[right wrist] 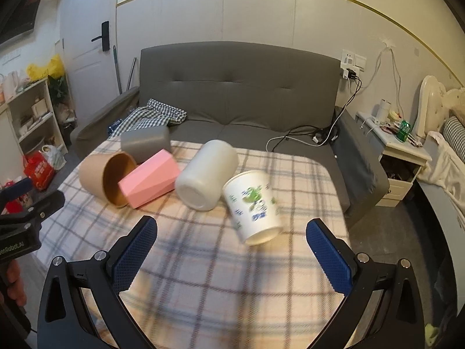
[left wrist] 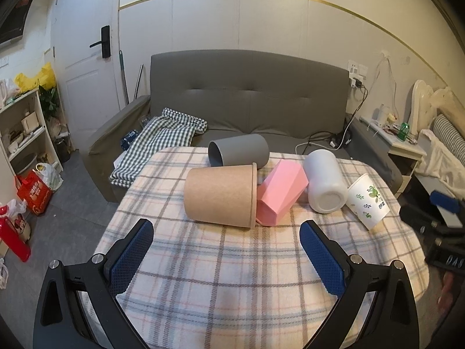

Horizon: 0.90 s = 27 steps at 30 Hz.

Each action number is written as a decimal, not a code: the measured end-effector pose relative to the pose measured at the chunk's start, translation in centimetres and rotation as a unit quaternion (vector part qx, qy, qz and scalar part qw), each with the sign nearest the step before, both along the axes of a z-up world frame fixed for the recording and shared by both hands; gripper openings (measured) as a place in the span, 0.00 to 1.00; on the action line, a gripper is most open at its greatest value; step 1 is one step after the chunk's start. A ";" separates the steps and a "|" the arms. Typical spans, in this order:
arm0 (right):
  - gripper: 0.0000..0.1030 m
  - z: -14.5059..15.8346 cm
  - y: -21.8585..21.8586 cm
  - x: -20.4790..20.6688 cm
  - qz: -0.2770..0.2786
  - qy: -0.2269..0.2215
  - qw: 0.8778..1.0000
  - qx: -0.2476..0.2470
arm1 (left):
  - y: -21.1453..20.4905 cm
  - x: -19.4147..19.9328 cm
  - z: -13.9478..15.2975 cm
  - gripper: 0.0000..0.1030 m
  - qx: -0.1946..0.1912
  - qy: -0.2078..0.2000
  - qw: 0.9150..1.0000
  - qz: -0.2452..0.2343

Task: Flip cup upside down
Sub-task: 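Close the right gripper around the white paper cup and lift it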

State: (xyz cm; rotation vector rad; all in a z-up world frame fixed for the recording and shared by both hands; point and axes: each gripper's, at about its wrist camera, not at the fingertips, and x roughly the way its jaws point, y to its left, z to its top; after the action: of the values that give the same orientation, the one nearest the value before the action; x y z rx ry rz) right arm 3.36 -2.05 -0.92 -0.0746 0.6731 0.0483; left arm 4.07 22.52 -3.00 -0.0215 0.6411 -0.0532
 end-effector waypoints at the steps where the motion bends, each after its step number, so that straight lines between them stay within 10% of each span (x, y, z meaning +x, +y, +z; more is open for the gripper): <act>1: 1.00 0.0 -0.4 0.5 0.000 0.001 1.000 -0.002 | -0.2 0.3 -0.1 1.00 0.002 0.002 1.000 -0.001; 18: 0.99 -7.0 -5.1 9.8 0.011 0.115 0.993 0.031 | -3.4 3.2 -4.2 1.00 0.033 0.048 0.998 -0.022; 23: 0.56 -8.8 -4.2 10.2 0.023 0.142 0.989 0.035 | -3.2 3.5 -4.7 1.00 0.034 0.056 0.998 -0.019; 27: 0.56 -8.5 -3.8 8.2 0.015 0.133 0.990 0.033 | -3.0 3.2 -4.2 1.00 0.031 0.050 0.998 -0.017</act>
State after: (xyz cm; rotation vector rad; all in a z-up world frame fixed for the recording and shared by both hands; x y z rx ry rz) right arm 11.58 -5.81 -9.39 -0.0142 0.9359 0.1103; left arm 7.22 19.50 -7.21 0.0463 0.7430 -0.0646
